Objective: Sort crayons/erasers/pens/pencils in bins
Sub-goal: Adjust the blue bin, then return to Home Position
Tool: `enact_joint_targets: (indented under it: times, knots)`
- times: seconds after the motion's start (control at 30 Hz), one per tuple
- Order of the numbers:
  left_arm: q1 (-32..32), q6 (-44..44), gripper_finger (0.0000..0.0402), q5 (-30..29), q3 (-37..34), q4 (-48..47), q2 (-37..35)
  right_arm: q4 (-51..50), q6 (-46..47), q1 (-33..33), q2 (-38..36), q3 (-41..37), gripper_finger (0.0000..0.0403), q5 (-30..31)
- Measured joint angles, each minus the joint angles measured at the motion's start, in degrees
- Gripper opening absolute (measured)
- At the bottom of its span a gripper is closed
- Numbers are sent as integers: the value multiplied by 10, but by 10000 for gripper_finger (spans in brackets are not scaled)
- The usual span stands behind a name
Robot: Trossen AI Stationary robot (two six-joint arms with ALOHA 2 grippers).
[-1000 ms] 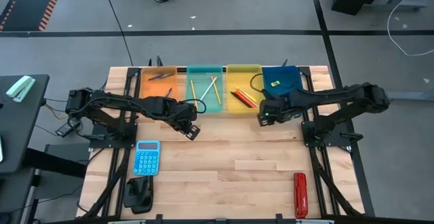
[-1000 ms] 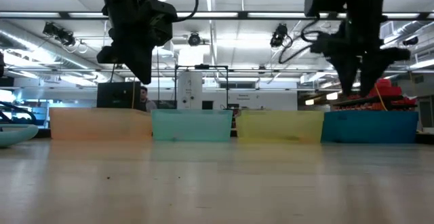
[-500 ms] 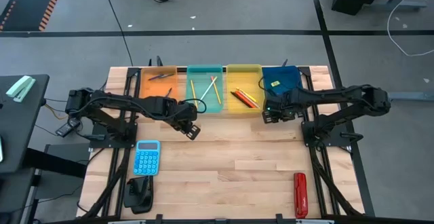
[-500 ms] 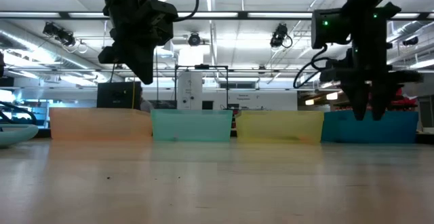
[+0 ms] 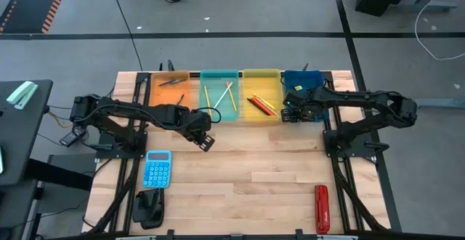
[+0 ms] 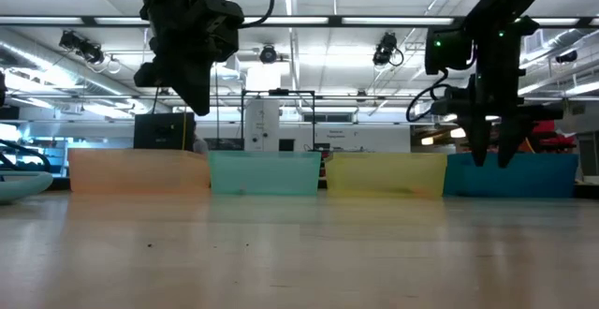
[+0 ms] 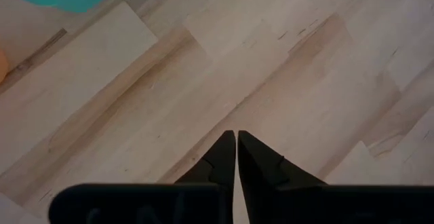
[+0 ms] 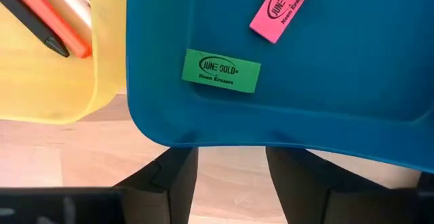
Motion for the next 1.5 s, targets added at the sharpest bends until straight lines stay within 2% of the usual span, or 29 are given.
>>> enact_joint_targets:
  times: [0.2,0.4,0.7,0.83,0.97,1.03,1.1,1.17,1.2,1.33,1.4,1.5]
  knots:
    - [0,0,27,0,0,0,0,-4,-21,-7,-3,0,184,-20]
    - [0,15,14,0,0,-10,-17,-90,27,20,-54,10,184,-6]
    - [2,57,22,-5,0,-29,-76,-151,145,122,-198,26,184,0]
    - [5,61,26,-11,0,-33,-84,-154,164,157,-222,26,184,0]
    - [3,54,18,-12,0,-30,-90,-153,141,196,-227,26,184,-21]
    - [-15,71,12,-35,-2,17,-108,-135,132,220,-229,26,184,-27]
    - [-39,113,8,-69,1,109,-138,-82,110,247,-236,26,184,-28]
    - [-61,134,7,-102,1,141,-168,-28,98,275,-250,26,184,-22]
    - [-70,132,8,-118,1,142,-181,-7,98,289,-258,26,184,-9]
    - [-118,79,15,-201,-19,44,-249,19,107,348,-296,26,173,73]
    - [-145,46,14,-232,-49,21,-296,15,107,372,-315,26,154,108]
    - [-172,2,8,-273,-110,44,-374,7,113,400,-349,21,107,156]
